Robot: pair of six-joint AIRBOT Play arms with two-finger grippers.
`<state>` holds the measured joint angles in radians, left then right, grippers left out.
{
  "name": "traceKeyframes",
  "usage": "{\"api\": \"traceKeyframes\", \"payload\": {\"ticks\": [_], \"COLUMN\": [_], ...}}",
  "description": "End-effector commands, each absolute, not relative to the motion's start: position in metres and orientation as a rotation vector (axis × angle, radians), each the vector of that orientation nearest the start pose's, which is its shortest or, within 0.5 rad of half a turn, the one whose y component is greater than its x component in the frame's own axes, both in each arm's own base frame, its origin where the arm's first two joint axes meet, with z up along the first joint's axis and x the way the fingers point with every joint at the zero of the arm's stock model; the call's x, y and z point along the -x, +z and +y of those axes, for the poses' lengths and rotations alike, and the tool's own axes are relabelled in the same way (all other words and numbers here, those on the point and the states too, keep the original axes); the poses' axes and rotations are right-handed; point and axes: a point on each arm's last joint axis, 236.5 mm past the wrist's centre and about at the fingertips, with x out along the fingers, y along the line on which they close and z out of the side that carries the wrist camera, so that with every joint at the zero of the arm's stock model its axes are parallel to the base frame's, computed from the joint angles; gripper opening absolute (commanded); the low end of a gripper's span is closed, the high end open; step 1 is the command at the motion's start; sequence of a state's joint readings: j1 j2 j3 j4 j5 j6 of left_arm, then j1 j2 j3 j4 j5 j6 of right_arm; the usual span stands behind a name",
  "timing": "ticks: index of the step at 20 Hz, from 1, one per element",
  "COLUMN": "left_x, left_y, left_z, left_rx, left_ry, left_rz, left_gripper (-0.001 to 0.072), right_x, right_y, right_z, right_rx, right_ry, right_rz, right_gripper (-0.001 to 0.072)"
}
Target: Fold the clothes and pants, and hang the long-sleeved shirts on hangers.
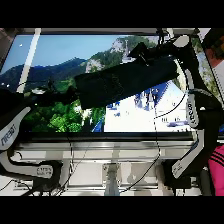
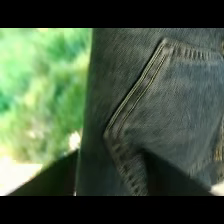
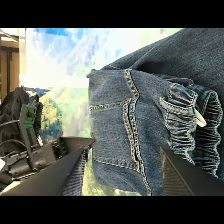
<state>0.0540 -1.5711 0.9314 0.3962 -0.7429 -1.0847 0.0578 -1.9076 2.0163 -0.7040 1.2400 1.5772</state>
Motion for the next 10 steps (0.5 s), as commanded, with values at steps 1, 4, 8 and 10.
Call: {"api": "traceKeyframes", "payload": {"ticks": [1,4,8,10], "left_x": [-0.466,-0.466,-0.412,-0.380], "left_y": [-0.069,-0.037,-0.002,0.021], "left_z": [-0.135,-0.132,-0.086,-0.047], "left_rx": [0.836,0.745,0.376,0.188], "left_ry": [-0.306,-0.386,-0.382,-0.308], "left_rz": [1.038,0.979,1.069,1.104], "left_gripper": [0.0020,0.0017,0.0016,0.0017], "right_x": [-0.549,-0.550,-0.546,-0.534], "right_y": [0.097,0.088,0.061,0.036], "right_z": [0.201,0.195,0.202,0.223], "right_rx": [-0.678,-0.643,-0.644,-0.630], "right_ry": [0.609,0.580,0.579,0.606], "right_rz": [1.082,1.090,1.156,1.235], "right_gripper": [0.0495,0.0252,0.0025,0.0024]}}
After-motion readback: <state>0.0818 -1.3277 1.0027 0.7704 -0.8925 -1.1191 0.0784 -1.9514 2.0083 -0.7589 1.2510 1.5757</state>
